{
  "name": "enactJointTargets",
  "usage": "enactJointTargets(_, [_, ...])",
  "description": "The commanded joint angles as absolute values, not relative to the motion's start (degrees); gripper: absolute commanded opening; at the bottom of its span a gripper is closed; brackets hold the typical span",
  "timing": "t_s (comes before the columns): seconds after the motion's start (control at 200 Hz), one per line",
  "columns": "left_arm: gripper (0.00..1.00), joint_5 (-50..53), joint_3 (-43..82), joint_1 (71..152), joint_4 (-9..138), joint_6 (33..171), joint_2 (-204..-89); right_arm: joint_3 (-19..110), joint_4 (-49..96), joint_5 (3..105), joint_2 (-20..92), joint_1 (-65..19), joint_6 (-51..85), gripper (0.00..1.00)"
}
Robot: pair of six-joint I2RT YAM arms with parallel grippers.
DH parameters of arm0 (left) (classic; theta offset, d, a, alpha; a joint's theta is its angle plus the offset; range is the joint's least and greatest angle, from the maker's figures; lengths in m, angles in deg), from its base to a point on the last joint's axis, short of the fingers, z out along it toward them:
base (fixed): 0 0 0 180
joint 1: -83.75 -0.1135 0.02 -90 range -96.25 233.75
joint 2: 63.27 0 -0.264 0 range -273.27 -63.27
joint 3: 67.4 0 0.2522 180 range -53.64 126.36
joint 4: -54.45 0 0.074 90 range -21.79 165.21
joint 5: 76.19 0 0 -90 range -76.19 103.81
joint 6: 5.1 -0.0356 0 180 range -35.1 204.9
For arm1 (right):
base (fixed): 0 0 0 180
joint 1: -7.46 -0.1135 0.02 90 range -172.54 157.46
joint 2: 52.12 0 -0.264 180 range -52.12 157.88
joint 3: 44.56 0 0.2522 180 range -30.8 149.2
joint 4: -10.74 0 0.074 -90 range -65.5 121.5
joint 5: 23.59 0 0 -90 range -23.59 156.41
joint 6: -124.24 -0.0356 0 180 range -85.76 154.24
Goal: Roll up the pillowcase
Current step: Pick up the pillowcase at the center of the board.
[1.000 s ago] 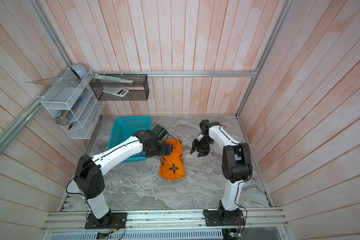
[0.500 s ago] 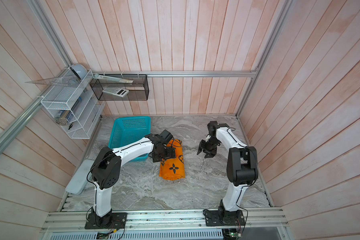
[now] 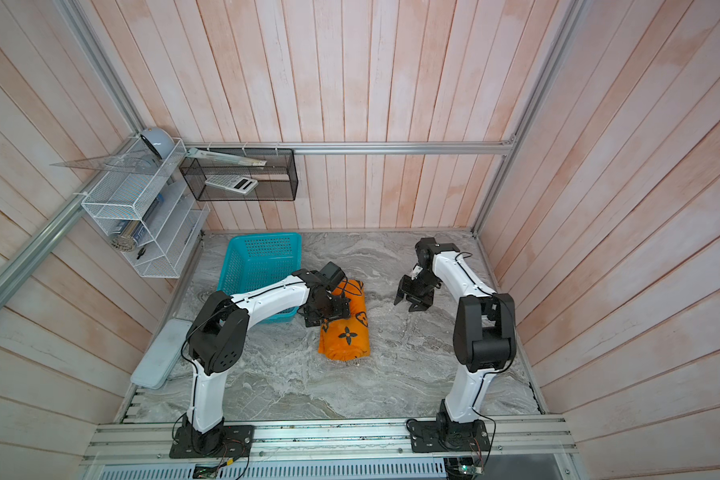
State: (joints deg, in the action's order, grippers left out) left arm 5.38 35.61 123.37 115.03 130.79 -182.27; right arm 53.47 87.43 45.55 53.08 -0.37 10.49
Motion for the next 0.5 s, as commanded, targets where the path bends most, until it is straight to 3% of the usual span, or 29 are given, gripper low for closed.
enactJointTargets(0.0, [0.9,3.64,32.52,123.34,119.54,128.18,-187.77,55.02,89.0,45.67,53.71,-0.25,10.42,0.55])
enactJointTargets(0.135, [0.78,2.62,31.55,123.39,119.33,126.77,-188.16,56.58,89.78,46.46,53.85,-0.22,10.2,0.55])
enactJointTargets(0.21, [0.65,1.52,30.49,123.34,119.26,126.18,-188.58,57.43,90.15,47.15,53.9,-0.11,10.14,0.55])
enactJointTargets(0.305, [0.33,0.9,29.68,123.38,119.59,125.11,-189.27,56.57,89.13,46.63,52.95,0.38,9.64,0.54])
enactJointTargets(0.355, [0.21,0.93,29.75,123.38,120.0,124.59,-189.67,55.57,88.49,46.34,52.37,0.76,9.48,0.55])
enactJointTargets(0.495, [0.14,1.41,30.03,123.35,120.62,124.1,-190.34,52.62,86.86,45.63,51.03,2.03,9.54,0.54])
